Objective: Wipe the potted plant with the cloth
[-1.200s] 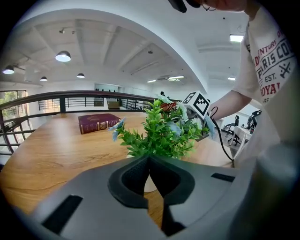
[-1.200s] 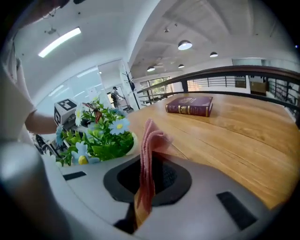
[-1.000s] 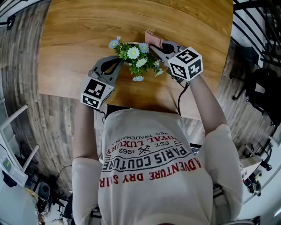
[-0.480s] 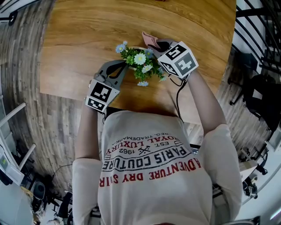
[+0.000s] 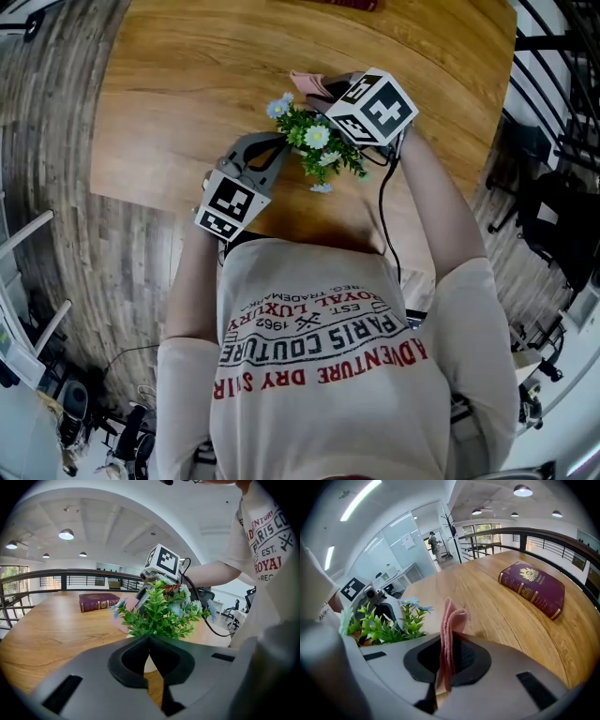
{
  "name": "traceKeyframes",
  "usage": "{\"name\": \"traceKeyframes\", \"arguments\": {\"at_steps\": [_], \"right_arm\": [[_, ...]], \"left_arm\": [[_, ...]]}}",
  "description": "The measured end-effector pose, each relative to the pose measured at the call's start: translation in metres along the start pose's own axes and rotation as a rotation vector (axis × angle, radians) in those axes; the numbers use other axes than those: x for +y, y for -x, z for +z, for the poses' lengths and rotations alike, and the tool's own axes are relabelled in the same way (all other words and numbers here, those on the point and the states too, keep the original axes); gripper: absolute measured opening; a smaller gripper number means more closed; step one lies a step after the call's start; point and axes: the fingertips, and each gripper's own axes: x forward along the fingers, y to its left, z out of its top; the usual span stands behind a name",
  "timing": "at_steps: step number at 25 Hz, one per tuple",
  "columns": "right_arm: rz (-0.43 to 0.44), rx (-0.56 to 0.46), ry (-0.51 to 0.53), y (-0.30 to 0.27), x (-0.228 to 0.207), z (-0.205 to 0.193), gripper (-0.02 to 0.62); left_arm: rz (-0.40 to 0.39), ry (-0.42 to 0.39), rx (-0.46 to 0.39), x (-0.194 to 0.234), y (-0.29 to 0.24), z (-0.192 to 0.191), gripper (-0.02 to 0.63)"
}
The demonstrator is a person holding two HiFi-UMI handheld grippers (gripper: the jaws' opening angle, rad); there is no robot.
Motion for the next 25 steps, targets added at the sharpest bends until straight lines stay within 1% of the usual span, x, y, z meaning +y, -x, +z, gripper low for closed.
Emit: {"name": "traceKeyframes", "arguments": {"at_steps": [4,9,11,14,16,19,23,25], "right_arm": [[0.044,0.041,0.025,-0.01,0.01,0.01,0.035],[0.076,0.084,0.065,-0.019,0.025,0.017,0.035],[0.071,0.094,0.093,-0.02,0.029,0.019,0.035],[0.0,0.092,0.136,-0.015,0.022,0.02,0.035],[-0.061,0.066,0.146,-0.007,0.016,0.022,0.035],[-0.149,0.006,0.131,0.013,0.011,0.029,0.035],[-0.251,-0.047,0.098,0.048,0.014,0.037,0.035],[-0.298,-0.079,0.076,0.063,0.018,0.043,0.035]], "left_arm": [[-0.005,0.011,-0.001,0.0,0.0,-0.001,0.017],[-0.008,0.016,-0.001,-0.002,0.0,0.0,0.017],[-0.007,0.025,-0.006,-0.001,0.0,0.0,0.017],[-0.006,0.059,-0.021,0.001,-0.002,0.0,0.017],[-0.002,0.066,-0.023,0.003,-0.002,-0.002,0.017],[0.005,0.035,-0.023,0.004,0.003,-0.001,0.017],[0.001,0.002,-0.092,0.005,0.019,0.017,0.017],[-0.003,-0.028,-0.111,0.007,0.031,0.026,0.017]]}}
